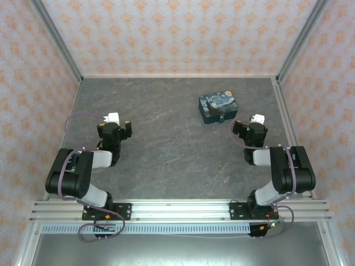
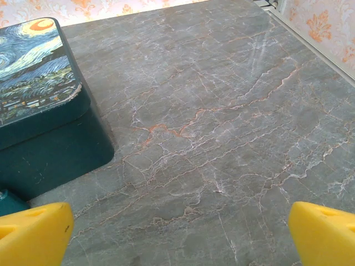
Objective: Unlock the padlock with the key
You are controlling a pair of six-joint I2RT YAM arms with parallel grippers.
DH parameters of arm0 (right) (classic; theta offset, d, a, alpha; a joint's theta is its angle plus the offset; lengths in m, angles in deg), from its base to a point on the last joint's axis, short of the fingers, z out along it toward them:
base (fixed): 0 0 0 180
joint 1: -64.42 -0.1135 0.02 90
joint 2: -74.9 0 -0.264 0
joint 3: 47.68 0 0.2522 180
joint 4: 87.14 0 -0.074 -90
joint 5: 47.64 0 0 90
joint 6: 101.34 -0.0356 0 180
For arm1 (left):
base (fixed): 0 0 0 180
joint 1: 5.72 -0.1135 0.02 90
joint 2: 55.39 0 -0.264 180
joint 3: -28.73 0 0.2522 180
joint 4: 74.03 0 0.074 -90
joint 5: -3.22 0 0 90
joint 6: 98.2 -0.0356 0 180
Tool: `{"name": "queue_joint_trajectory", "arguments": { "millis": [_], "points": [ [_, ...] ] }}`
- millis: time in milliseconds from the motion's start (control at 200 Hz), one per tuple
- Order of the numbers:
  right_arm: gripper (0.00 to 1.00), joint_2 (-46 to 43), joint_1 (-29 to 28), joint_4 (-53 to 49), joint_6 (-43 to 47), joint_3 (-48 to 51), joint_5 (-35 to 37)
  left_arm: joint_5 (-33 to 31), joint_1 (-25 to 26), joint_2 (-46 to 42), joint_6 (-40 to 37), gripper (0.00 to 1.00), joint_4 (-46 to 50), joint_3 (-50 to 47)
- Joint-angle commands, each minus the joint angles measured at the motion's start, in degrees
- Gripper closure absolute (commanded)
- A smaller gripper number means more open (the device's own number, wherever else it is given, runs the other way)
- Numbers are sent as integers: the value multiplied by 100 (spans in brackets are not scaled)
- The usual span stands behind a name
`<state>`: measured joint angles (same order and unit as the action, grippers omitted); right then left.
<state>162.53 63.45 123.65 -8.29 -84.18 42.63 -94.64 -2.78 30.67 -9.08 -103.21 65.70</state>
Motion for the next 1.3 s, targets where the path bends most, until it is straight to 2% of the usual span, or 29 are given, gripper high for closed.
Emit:
{"name": "queue_joint_trajectory", "arguments": {
  "millis": [0, 976, 1136, 1296],
  "points": [
    [1, -43, -18, 18, -54, -110, 148, 20, -8, -28, 84, 0, 5, 106],
    [1, -46, -24, 16, -63, -108, 157, -1, -4, -41, 89, 0, -8, 102],
    [1, -339, -4, -79, -172, -41, 326, -276, -4, -822, 202, 0, 1206, 465],
    [1, -1322, 0, -1102, -302, -98, 279, -224, -4, -1917, 567, 0, 1883, 549]
  ]
}}
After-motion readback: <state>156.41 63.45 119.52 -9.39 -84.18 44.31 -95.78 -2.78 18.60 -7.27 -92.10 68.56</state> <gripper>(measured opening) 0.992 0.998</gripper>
